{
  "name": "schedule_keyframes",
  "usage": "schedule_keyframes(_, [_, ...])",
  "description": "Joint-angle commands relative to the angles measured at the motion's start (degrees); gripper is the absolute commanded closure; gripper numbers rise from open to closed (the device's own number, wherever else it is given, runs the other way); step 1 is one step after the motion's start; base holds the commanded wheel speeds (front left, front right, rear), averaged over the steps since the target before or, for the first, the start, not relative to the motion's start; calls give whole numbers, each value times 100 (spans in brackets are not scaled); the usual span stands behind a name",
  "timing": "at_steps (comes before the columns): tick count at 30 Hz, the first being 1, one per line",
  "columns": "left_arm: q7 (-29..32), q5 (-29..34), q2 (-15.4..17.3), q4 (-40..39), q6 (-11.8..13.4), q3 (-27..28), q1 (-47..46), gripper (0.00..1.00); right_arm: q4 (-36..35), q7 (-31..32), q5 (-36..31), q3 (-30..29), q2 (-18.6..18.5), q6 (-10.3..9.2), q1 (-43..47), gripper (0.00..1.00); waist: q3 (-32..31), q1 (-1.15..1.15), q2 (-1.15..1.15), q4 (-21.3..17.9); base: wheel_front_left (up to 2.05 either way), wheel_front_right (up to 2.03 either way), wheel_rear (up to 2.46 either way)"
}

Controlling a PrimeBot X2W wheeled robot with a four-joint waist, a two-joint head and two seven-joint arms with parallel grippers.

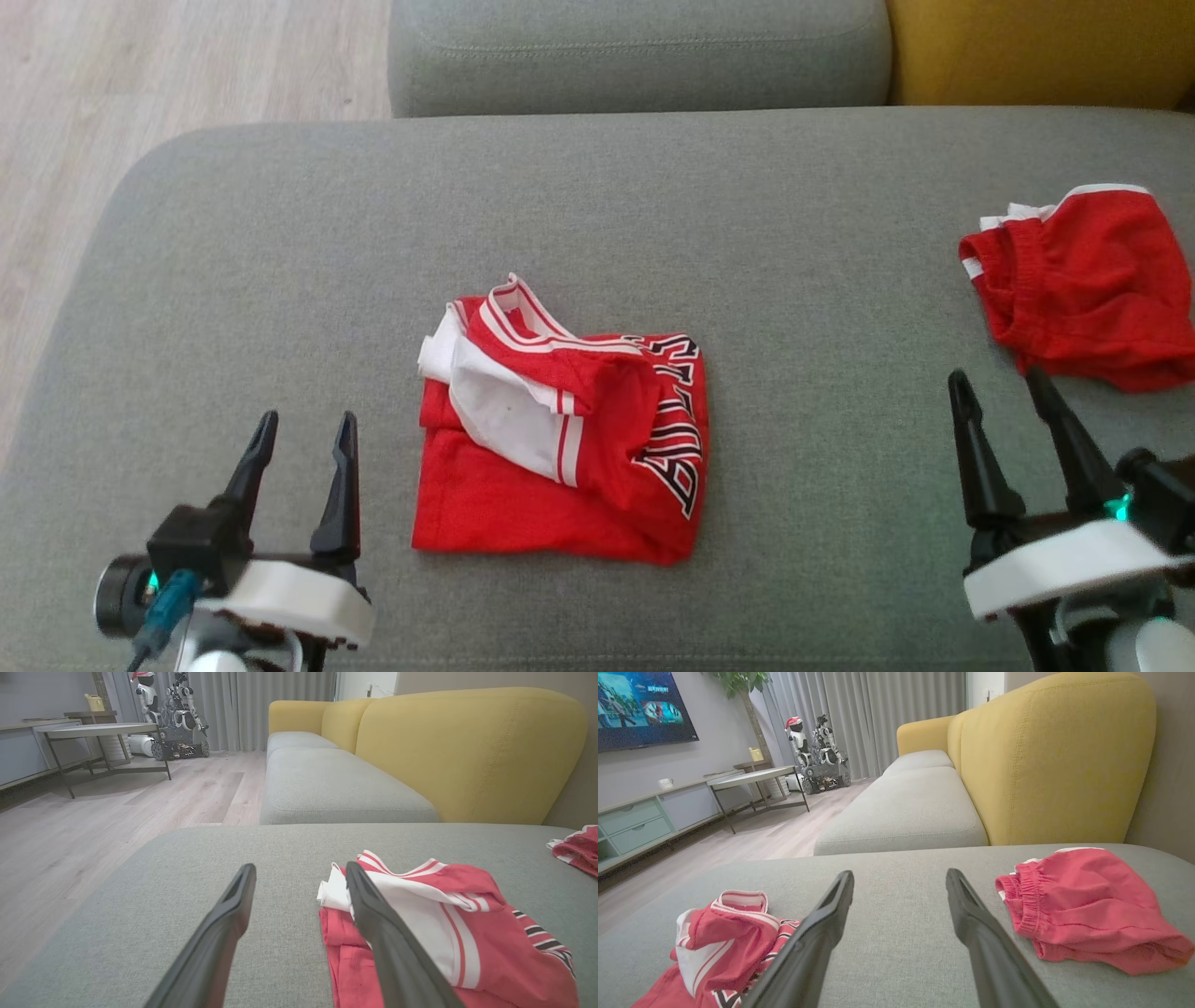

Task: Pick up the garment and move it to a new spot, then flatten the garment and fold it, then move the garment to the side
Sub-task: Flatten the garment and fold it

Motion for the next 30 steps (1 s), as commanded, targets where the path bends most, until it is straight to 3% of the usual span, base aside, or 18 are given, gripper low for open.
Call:
schedule_keyframes(1, [10, -8, 97, -219, 36, 159, -187, 0, -258, 27, -50, 66, -21, -4, -102, 0, -26, 0, 0, -11, 0, 0, 0])
schedule_keyframes(24, [14, -63, 151, -241, 64, 34, -325, 0, 2, 189, -106, -38, -64, -4, -299, 0, 136, 0, 0, 141, 0, 0, 0])
schedule_keyframes(26, [-5, -66, 149, -241, 64, 26, -395, 0, 168, 230, -87, 29, -92, -4, -472, 100, 214, 0, 0, 209, 0, 0, 0])
schedule_keyframes(30, [-58, -81, 122, -206, 45, -14, -548, 0, 690, 248, 22, 364, -124, -4, -950, 100, 368, 0, 0, 382, 0, 0, 0])
